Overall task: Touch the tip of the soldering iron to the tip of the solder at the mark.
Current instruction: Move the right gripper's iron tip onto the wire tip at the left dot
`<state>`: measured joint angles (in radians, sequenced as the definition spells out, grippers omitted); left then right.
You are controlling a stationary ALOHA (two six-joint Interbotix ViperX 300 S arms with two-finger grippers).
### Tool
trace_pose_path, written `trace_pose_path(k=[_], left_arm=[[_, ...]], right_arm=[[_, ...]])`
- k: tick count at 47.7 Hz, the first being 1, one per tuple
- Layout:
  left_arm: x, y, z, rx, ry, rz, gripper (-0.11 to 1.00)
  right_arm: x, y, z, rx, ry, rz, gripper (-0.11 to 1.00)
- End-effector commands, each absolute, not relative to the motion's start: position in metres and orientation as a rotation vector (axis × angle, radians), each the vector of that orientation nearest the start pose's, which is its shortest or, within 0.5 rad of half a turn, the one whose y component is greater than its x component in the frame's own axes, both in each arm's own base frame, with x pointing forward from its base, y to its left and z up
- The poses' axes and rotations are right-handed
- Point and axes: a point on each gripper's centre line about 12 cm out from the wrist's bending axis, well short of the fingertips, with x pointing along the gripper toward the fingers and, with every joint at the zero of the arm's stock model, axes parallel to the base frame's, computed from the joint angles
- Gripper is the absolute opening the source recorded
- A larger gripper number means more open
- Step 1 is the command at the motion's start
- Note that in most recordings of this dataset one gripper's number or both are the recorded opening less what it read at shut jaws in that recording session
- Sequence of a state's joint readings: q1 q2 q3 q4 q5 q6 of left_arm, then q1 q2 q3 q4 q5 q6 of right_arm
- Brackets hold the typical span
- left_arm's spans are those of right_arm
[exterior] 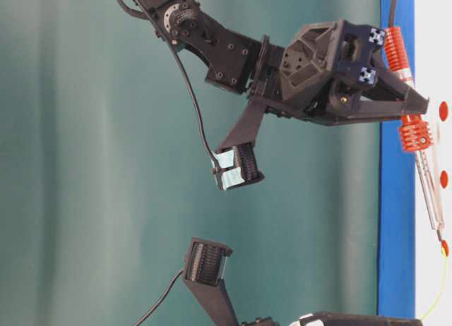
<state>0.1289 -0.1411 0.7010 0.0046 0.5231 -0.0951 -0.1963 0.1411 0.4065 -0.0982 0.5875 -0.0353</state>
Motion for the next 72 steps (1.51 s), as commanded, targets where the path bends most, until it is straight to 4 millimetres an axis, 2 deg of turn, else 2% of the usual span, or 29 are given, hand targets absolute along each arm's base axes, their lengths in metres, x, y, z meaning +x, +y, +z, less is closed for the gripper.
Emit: trace_pose_path(k=[1,58,72], left_arm=[[0.3262,0.0425,0.1751,-0.149,1.054,0.167,0.02],[0.3257,0.0426,0.1740,-0.144,1.059,0.165,0.02],[0.3248,0.0425,0.1796,-0.142,1.043,0.163,0.02]], right_arm=[[0.4041,-0.0883,0.1660,-0.028,1.103,-0.163,0.06],[0.4044,-0.0884,0.1665,-0.030,1.101,-0.162,0.06],[0.4046,-0.0884,0.1666,-0.030,1.100,-0.162,0.06]])
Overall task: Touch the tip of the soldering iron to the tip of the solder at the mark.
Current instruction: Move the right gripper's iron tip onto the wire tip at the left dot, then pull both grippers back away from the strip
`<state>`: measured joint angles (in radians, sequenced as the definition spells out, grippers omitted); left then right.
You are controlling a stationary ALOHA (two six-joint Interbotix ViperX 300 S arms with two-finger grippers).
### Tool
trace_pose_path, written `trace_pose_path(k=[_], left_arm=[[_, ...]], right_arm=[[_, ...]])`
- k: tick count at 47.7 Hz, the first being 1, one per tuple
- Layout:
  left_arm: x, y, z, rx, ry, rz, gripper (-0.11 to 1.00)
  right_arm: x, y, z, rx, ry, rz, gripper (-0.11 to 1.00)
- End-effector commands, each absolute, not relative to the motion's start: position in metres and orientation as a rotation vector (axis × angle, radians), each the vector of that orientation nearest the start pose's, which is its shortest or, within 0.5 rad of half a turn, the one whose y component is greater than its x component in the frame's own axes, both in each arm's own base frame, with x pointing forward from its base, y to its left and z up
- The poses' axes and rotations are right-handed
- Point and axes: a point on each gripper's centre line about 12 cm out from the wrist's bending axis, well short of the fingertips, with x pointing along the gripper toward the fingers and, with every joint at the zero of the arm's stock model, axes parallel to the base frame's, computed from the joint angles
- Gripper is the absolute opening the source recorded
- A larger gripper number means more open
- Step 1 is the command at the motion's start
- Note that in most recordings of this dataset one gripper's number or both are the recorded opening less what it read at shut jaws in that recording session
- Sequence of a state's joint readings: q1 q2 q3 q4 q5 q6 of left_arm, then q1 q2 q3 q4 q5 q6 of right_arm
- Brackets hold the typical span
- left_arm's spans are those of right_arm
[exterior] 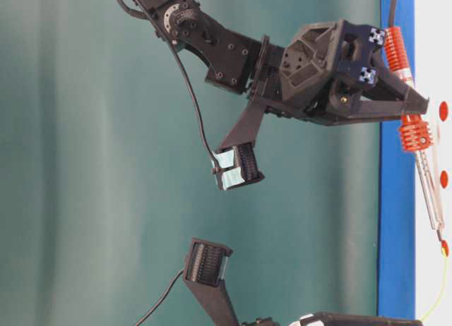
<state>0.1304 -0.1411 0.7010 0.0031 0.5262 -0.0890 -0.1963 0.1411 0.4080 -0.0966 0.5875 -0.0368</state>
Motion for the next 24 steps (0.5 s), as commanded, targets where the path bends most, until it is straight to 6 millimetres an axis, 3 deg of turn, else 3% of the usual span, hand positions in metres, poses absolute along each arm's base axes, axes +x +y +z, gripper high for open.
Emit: trace_pose_path(k=[1,24], left_arm=[[0.324,0.042,0.181,-0.143,1.038,0.163,0.02],[0.287,0.029,0.229,-0.131,0.915,0.138,0.02]], right_arm=[[0.405,-0.088,0.167,-0.030,1.100,-0.162,0.06],[0.405,-0.088,0.166,-0.033,1.099,-0.160,0.06]])
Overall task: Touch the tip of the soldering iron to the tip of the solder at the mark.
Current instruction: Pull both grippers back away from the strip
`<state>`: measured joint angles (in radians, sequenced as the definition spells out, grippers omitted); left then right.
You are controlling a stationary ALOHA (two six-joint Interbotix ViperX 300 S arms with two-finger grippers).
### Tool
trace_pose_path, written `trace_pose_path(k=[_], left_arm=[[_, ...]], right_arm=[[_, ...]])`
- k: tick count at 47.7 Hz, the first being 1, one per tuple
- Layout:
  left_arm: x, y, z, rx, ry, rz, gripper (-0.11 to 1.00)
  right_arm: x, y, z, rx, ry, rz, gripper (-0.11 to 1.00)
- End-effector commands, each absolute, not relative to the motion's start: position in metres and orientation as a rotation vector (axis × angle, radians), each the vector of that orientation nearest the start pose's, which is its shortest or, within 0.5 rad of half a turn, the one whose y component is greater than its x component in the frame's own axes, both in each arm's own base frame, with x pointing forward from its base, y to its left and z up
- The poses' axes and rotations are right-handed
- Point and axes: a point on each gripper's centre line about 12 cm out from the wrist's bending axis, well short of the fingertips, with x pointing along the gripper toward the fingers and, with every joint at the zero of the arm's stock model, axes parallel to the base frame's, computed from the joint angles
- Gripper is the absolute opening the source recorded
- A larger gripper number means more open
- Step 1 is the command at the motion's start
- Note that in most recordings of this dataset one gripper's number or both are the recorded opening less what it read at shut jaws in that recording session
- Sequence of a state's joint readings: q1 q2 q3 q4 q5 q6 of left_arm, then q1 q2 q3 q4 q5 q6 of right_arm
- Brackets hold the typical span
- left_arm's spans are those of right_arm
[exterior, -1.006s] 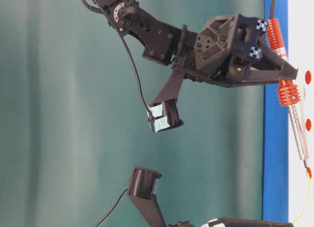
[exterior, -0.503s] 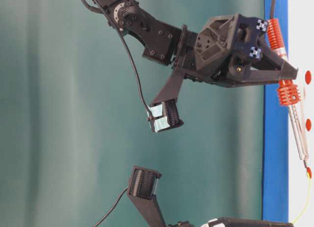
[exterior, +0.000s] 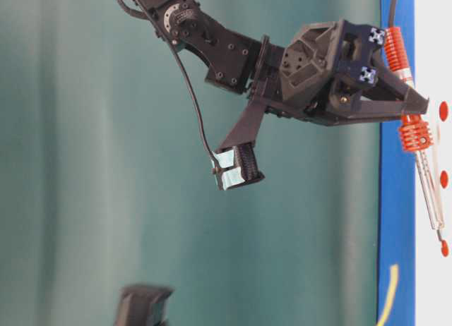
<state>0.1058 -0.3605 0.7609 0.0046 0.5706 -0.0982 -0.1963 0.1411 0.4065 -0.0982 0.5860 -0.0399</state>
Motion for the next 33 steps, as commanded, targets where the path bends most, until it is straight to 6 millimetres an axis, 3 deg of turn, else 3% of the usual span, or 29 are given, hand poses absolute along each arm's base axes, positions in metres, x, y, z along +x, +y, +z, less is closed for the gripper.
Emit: trace_pose_path(k=[1,11,20,33], left_arm=[[0.285,0.028,0.230,-0.134,0.907,0.138,0.02],[0.272,0.027,0.231,-0.138,0.888,0.140,0.02],[0.272,0.027,0.231,-0.135,0.887,0.138,0.02],[0.267,0.026,0.231,-0.136,0.882,0.136,0.02]], right_arm=[[0.405,-0.088,0.166,-0.033,1.099,-0.160,0.06],[0.406,-0.089,0.168,-0.032,1.091,-0.161,0.06],[0.400,-0.087,0.190,-0.038,1.044,-0.167,0.06],[0.362,-0.081,0.225,-0.059,0.970,-0.181,0.06]])
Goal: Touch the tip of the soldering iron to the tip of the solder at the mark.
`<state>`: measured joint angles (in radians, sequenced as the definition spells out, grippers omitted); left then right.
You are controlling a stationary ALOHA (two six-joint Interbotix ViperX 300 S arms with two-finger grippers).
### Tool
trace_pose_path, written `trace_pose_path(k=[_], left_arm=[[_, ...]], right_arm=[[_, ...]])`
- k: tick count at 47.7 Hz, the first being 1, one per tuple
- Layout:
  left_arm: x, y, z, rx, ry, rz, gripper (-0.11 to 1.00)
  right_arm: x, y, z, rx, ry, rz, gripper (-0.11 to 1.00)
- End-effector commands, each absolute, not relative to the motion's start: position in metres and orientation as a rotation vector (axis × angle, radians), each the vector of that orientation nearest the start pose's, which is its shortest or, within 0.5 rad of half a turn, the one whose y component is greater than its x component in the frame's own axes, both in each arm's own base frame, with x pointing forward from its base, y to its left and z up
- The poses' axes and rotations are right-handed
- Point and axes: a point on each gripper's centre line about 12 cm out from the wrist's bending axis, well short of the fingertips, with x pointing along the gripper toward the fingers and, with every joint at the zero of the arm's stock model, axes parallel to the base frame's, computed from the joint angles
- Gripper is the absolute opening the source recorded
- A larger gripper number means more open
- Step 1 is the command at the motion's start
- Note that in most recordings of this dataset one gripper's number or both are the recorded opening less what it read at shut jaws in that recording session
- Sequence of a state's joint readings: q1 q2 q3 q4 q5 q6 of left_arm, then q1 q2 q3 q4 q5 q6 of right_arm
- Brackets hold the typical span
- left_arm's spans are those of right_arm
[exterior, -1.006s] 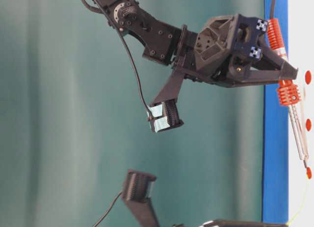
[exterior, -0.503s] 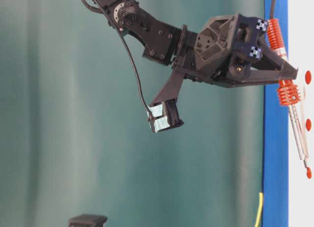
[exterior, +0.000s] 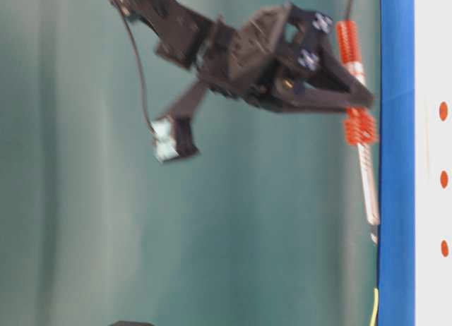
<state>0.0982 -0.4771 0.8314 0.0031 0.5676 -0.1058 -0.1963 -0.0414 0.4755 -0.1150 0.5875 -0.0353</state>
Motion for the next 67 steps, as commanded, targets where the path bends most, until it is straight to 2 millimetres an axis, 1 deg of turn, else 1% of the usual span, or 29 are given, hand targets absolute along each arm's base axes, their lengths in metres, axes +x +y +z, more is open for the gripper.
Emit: trace_pose_path(k=[1,7,18,23,30,37,42,46,54,61,67], left_arm=[[0.266,0.026,0.230,-0.136,0.884,0.137,0.02],[0.263,0.025,0.231,-0.136,0.878,0.137,0.02],[0.265,0.026,0.231,-0.138,0.879,0.137,0.02],[0.270,0.026,0.233,-0.138,0.862,0.138,0.02],[0.286,0.028,0.236,-0.133,0.838,0.134,0.02],[0.308,0.030,0.236,-0.131,0.847,0.133,0.02],[0.325,0.031,0.232,-0.124,0.860,0.130,0.02],[0.341,0.033,0.224,-0.120,0.876,0.129,0.02],[0.364,0.038,0.206,-0.124,0.920,0.138,0.02],[0.376,0.045,0.194,-0.132,0.942,0.151,0.02],[0.381,0.050,0.185,-0.137,0.949,0.161,0.02]], right_arm=[[0.359,-0.081,0.225,-0.058,0.969,-0.182,0.06],[0.345,-0.079,0.226,-0.057,0.949,-0.184,0.06],[0.344,-0.079,0.227,-0.058,0.927,-0.185,0.06],[0.342,-0.080,0.227,-0.058,0.926,-0.189,0.06],[0.333,-0.082,0.226,-0.052,0.928,-0.200,0.06],[0.326,-0.084,0.227,-0.047,0.916,-0.210,0.06],[0.322,-0.084,0.227,-0.048,0.909,-0.212,0.06],[0.320,-0.085,0.226,-0.047,0.907,-0.215,0.06],[0.316,-0.085,0.226,-0.045,0.908,-0.219,0.06],[0.315,-0.085,0.223,-0.044,0.911,-0.218,0.06],[0.314,-0.085,0.222,-0.045,0.906,-0.217,0.06]])
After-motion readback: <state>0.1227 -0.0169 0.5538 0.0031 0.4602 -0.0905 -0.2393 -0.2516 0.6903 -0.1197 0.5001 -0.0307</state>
